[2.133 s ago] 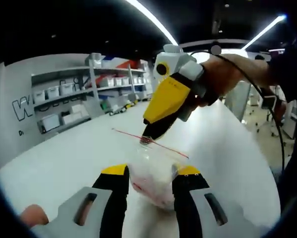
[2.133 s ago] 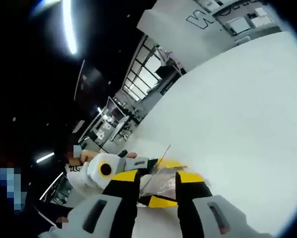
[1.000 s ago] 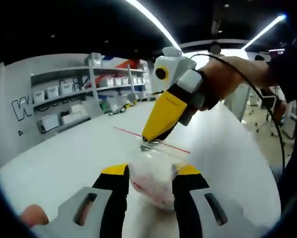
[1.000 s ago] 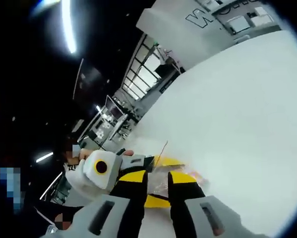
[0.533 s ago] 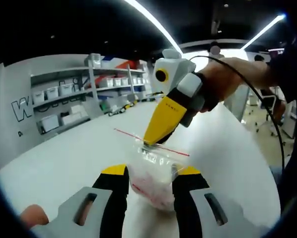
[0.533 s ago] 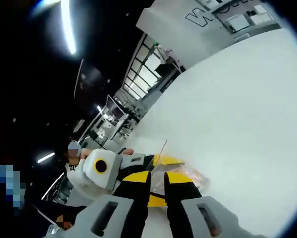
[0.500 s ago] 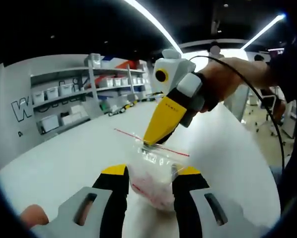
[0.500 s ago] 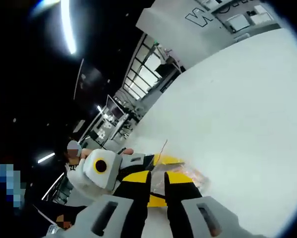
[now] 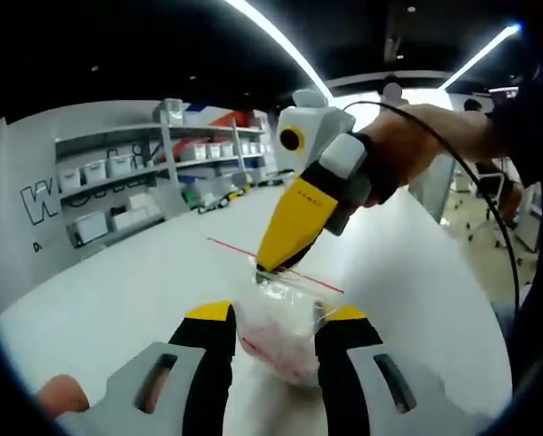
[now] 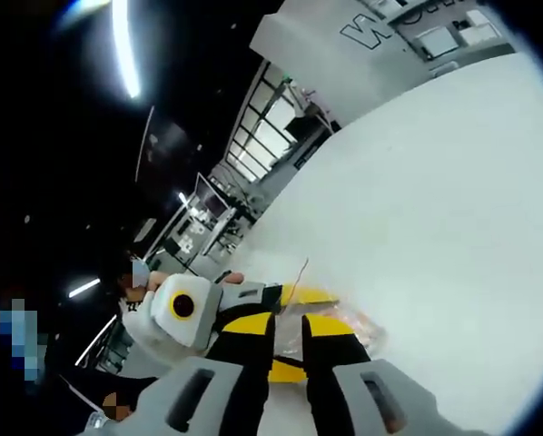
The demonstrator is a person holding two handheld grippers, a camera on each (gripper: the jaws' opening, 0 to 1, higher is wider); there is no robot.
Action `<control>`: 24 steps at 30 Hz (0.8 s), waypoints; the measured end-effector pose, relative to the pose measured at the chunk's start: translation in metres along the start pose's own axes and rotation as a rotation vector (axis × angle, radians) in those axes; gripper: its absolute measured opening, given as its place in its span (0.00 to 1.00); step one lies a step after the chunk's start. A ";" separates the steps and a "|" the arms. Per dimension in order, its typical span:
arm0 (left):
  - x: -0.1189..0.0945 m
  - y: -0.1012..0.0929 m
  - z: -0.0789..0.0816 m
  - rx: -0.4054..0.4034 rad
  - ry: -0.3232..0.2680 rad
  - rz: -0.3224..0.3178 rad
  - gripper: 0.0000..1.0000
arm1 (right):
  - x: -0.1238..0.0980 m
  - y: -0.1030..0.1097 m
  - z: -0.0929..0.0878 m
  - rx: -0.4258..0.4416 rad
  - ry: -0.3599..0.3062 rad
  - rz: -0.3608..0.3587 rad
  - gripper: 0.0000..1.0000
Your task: Open the resealable bag by pulling the two sides of the seal apart until the entire bag opening is separated and visibly accessible.
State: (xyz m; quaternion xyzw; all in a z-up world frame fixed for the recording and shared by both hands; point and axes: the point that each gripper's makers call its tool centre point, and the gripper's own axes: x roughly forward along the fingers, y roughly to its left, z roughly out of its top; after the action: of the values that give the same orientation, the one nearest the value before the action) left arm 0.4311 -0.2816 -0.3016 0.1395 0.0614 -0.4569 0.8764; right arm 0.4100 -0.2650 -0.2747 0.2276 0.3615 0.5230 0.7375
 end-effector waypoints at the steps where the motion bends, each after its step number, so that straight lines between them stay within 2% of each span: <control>1: 0.000 0.000 0.000 0.000 0.000 0.000 0.34 | 0.000 0.000 0.000 0.001 -0.002 0.000 0.07; 14: 0.000 -0.001 0.002 -0.003 -0.005 -0.001 0.34 | -0.004 -0.002 -0.001 0.011 -0.004 0.001 0.06; 19: 0.000 -0.002 0.002 0.003 -0.003 -0.002 0.34 | -0.002 0.000 -0.002 0.017 0.001 0.016 0.00; 24: 0.000 -0.002 0.002 0.003 -0.002 -0.003 0.34 | -0.001 0.000 -0.004 0.030 0.003 0.027 0.00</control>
State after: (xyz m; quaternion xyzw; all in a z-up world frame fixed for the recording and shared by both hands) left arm 0.4295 -0.2829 -0.3001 0.1402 0.0599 -0.4586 0.8755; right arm 0.4070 -0.2656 -0.2769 0.2430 0.3673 0.5278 0.7263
